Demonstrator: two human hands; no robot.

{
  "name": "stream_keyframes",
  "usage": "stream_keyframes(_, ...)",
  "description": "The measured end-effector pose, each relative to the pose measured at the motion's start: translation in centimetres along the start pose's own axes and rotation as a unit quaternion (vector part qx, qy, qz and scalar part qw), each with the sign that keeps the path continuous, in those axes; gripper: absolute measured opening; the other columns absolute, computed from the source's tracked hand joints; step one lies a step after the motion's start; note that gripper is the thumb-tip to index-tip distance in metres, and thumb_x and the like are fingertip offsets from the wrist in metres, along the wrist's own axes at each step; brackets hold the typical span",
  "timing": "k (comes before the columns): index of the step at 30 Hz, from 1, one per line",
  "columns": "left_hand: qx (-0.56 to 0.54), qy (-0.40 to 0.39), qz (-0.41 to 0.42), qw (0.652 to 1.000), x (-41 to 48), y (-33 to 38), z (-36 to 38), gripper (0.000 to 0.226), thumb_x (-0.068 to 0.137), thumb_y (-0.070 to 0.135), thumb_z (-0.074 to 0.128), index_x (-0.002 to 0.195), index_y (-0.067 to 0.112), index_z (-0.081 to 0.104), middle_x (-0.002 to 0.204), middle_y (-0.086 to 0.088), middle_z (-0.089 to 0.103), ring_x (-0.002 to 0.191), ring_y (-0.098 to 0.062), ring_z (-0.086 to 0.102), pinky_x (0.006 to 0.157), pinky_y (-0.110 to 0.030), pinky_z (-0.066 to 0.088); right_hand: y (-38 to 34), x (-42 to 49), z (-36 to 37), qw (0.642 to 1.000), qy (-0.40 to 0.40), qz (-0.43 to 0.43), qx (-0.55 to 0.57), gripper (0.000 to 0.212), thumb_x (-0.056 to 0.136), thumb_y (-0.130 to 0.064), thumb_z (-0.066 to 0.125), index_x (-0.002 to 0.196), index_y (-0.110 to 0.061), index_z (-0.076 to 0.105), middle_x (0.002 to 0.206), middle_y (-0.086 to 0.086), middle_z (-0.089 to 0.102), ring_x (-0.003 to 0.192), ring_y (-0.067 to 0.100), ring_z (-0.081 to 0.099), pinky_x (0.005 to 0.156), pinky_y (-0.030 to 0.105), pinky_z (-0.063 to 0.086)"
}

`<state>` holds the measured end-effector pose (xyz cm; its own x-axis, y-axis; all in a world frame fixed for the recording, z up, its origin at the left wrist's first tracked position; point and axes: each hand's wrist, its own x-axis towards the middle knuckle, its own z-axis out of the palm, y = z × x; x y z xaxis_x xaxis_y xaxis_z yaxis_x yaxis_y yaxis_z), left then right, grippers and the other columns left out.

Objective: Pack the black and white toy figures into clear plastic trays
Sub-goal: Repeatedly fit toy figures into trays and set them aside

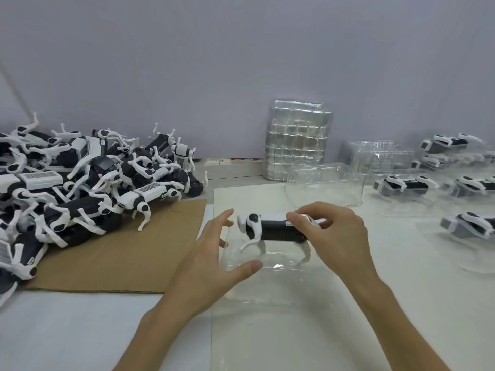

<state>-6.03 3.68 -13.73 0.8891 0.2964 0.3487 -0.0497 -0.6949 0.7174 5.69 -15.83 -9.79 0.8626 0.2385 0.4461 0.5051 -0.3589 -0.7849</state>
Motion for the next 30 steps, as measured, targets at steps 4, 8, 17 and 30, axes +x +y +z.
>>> stream_keyframes(4,0.008,-0.007,0.02,1.0,-0.1,0.0,0.0,0.081,0.066,0.08,0.062,0.137,0.064,0.027,0.135,0.039,0.036,0.118,0.013,0.043,0.085,-0.019,0.043,0.3,0.0,0.2,0.999,-0.032,-0.008,-0.022,0.013,0.075,-0.041,0.077,0.065,-0.036,0.071,0.07,-0.019,0.069,0.068,-0.002,0.059,0.061,0.006,0.04)
stream_keyframes(8,0.02,-0.017,0.052,0.998,-0.1,0.1,0.2,0.062,0.075,0.072,0.059,0.133,0.057,0.042,0.141,0.042,0.036,0.136,0.013,0.03,0.104,-0.017,0.031,0.6,0.3,-0.3,0.998,-0.05,-0.011,-0.036,0.013,0.075,-0.033,0.079,0.064,-0.029,0.071,0.066,-0.015,0.067,0.064,-0.002,0.057,0.062,0.006,0.04)
stream_keyframes(17,0.043,-0.014,0.059,0.997,-0.1,0.1,0.5,0.039,0.081,0.074,0.046,0.116,0.057,0.053,0.13,0.046,0.044,0.14,0.013,0.023,0.109,-0.02,0.027,1.6,0.6,-0.3,0.992,-0.102,-0.002,-0.077,0.017,0.082,-0.041,0.074,0.07,-0.029,0.069,0.07,-0.018,0.067,0.075,0.002,0.061,0.066,0.014,0.041)
stream_keyframes(30,0.03,0.004,-0.174,0.984,0.5,-1.0,0.0,0.057,0.093,0.065,0.032,0.144,0.041,0.044,0.158,0.012,0.032,0.147,-0.008,0.02,0.118,-0.036,0.014,2.6,1.5,-1.3,0.946,-0.212,0.194,-0.147,0.06,0.098,-0.064,0.026,0.093,-0.018,0.063,0.103,-0.002,0.066,0.1,0.022,0.06,0.094,0.039,0.046)
